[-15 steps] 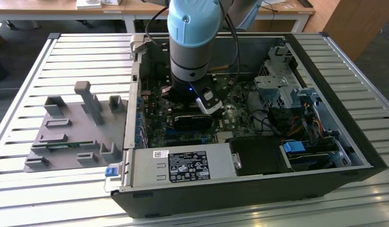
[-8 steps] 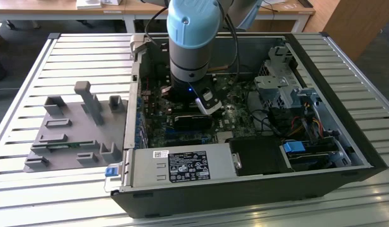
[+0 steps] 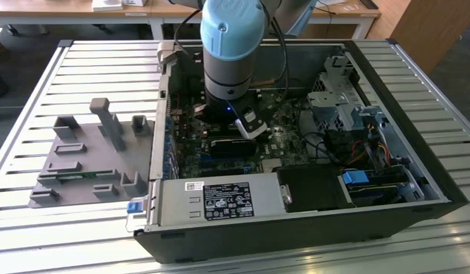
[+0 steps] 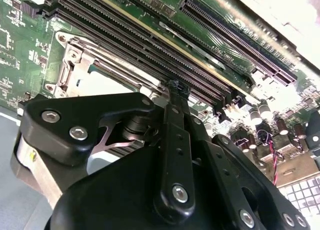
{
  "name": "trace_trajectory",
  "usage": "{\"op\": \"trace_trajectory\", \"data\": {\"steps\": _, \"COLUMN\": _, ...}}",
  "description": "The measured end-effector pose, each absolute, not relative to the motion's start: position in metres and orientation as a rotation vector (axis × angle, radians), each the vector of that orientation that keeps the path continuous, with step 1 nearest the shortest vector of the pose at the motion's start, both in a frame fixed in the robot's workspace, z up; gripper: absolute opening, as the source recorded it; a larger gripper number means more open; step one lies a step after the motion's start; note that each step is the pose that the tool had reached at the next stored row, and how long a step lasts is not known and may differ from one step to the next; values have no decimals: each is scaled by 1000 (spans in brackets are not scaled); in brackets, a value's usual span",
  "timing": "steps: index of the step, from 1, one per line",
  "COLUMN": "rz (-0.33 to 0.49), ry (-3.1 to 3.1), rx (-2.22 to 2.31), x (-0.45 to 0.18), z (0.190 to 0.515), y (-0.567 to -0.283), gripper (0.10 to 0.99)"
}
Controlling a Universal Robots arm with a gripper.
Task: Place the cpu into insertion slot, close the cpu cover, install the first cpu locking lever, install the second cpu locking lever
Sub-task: 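Install the second cpu locking lever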
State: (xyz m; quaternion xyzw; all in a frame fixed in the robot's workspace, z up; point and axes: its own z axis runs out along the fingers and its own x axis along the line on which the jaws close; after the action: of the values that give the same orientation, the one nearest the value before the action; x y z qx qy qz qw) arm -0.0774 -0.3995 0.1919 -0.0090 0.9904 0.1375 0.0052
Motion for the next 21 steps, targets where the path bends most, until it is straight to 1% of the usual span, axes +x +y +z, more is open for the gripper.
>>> {"op": "trace_trajectory", "data": {"steps": 21, "rz": 451, "ry": 3098, "rx": -28, "x": -82, "z": 191, "y": -399, "gripper": 106}}
